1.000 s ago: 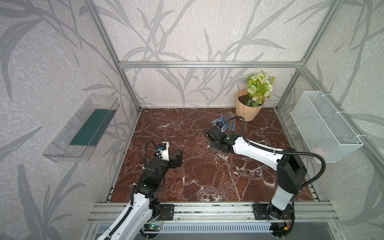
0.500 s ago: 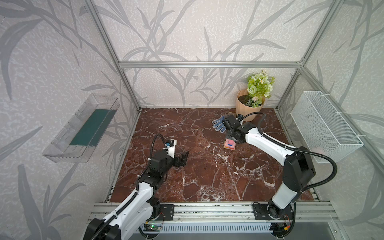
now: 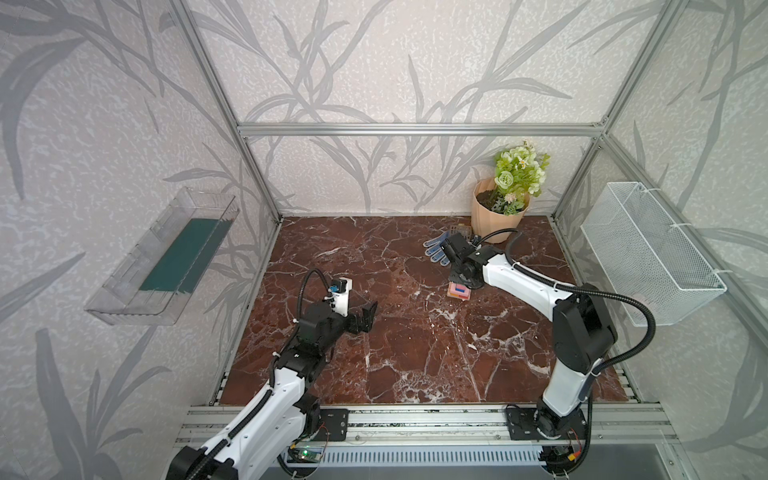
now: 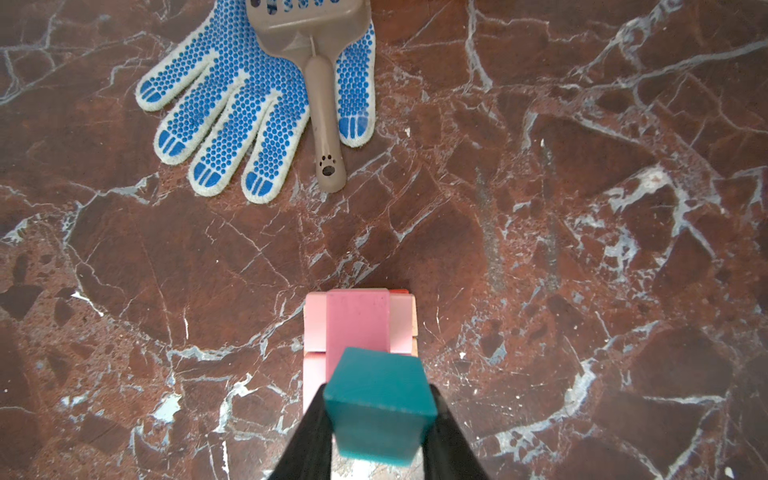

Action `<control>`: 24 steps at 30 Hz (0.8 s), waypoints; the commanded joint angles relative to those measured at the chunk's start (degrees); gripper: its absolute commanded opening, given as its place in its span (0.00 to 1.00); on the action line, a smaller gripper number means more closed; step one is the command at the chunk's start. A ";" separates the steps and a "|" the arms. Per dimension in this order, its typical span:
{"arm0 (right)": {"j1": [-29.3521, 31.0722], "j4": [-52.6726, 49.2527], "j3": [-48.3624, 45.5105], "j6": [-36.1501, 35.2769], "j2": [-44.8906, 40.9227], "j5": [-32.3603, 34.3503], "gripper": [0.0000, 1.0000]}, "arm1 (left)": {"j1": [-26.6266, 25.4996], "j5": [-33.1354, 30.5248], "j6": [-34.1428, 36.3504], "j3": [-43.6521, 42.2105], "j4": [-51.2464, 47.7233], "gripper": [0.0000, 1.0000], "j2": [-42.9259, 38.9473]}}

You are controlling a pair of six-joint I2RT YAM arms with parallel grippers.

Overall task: Build the wood block tower
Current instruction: 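Lower the teal cube onto the top pink block and hold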

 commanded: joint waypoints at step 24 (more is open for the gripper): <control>-1.92 2.97 -0.12 -1.74 1.04 -2.08 0.00 | 0.18 0.43 1.31 -0.04 1.47 0.99 -0.20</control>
